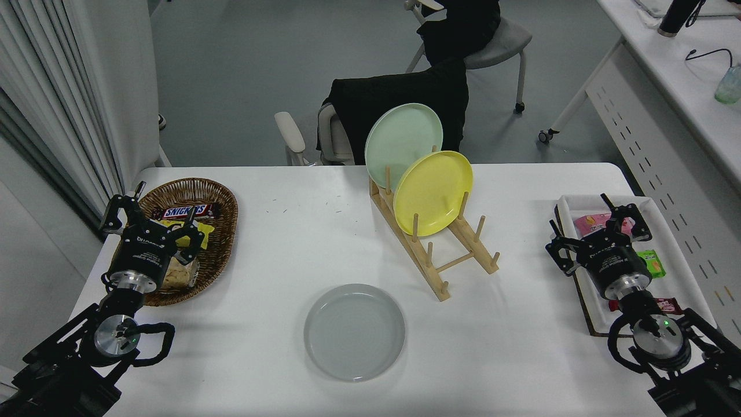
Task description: Place the plate on the table
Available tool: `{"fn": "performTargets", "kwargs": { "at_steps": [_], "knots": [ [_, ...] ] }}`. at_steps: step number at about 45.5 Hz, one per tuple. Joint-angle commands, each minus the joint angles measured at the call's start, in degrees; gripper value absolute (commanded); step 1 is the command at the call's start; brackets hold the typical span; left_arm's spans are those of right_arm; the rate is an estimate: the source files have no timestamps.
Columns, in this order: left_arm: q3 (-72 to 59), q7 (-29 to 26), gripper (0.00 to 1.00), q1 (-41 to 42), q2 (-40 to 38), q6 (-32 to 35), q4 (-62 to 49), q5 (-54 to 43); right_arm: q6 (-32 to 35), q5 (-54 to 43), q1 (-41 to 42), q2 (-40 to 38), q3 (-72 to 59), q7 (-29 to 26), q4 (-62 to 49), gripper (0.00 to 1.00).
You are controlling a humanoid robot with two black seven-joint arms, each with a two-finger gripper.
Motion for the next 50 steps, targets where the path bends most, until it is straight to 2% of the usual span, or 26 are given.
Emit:
{"fn": "performTargets", "kwargs": {
  "at_steps": [1, 50],
  "knots": [
    [0.0, 0.0, 0.98, 0.0, 0.0, 0.0, 0.0, 0.0, 1.5, -2.0, -0.5, -0.6, -2.0, 0.4, 0.3, 1.0],
    [0.0, 0.0, 0.98, 0.0, 0.0, 0.0, 0.0, 0.0, 2.0, -1.8, 1.7, -1.8, -1.3, 0.4, -1.5, 1.0]
  ]
}}
